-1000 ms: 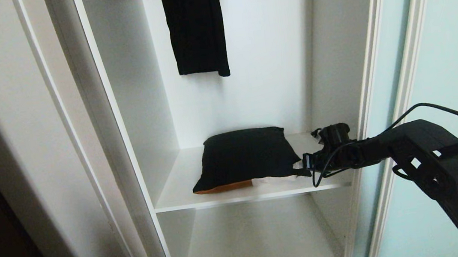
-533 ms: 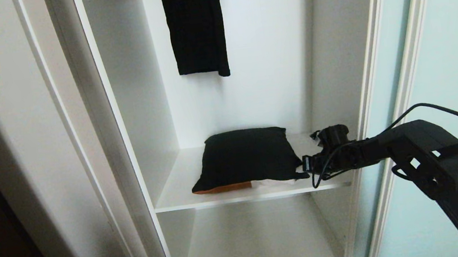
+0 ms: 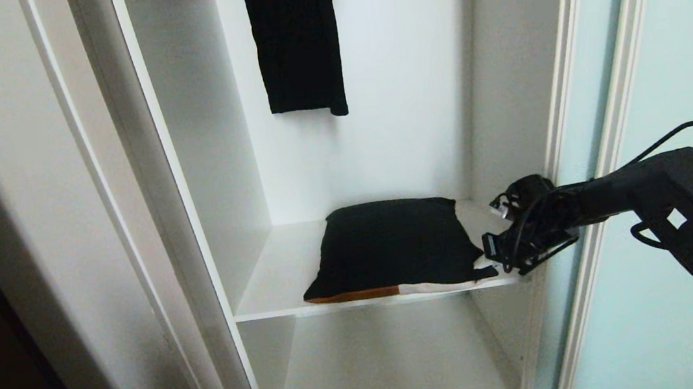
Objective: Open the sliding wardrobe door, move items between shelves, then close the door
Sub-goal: Place the pillow on the lower shelf
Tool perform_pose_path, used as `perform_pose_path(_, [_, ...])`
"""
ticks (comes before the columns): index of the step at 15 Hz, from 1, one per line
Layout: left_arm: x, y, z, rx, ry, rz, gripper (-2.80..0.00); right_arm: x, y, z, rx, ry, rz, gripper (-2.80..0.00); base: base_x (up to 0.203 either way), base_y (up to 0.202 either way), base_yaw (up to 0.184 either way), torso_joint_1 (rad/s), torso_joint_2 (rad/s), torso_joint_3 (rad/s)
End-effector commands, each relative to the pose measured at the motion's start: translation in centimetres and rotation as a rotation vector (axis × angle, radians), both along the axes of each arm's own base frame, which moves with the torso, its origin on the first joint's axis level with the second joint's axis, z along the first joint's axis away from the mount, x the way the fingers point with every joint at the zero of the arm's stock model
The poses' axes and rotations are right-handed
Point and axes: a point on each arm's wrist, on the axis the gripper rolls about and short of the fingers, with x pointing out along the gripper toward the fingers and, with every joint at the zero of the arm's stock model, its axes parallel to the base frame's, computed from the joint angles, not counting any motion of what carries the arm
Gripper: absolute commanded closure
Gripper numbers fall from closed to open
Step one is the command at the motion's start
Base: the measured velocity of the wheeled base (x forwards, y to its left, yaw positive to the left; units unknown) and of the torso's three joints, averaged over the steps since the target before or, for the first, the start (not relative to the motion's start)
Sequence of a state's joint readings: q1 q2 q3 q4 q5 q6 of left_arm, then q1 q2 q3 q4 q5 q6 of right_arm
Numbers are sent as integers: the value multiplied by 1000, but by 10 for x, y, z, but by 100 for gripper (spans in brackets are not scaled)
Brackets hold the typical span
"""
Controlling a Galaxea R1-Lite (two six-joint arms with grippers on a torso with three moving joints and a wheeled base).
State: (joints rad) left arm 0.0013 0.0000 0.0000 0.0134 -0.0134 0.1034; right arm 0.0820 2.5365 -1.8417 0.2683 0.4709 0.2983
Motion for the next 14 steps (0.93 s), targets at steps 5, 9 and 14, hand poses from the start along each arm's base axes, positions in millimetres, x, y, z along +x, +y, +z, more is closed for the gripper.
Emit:
perform_pose_path(5, [0,0,0,-5,4,1,0,-24,-4,22,-7,13,11,0,0,0,0,0,0,0])
perform_pose_path(9, [0,0,0,-13,3,-1,0,-31,-4,22,-19,17,31,0,0,0,0,0,0,0])
perform_pose_path(14, [0,0,4,0,17,4,0,-29,-4,18,-17,21,34,0,0,0,0,0,0,0])
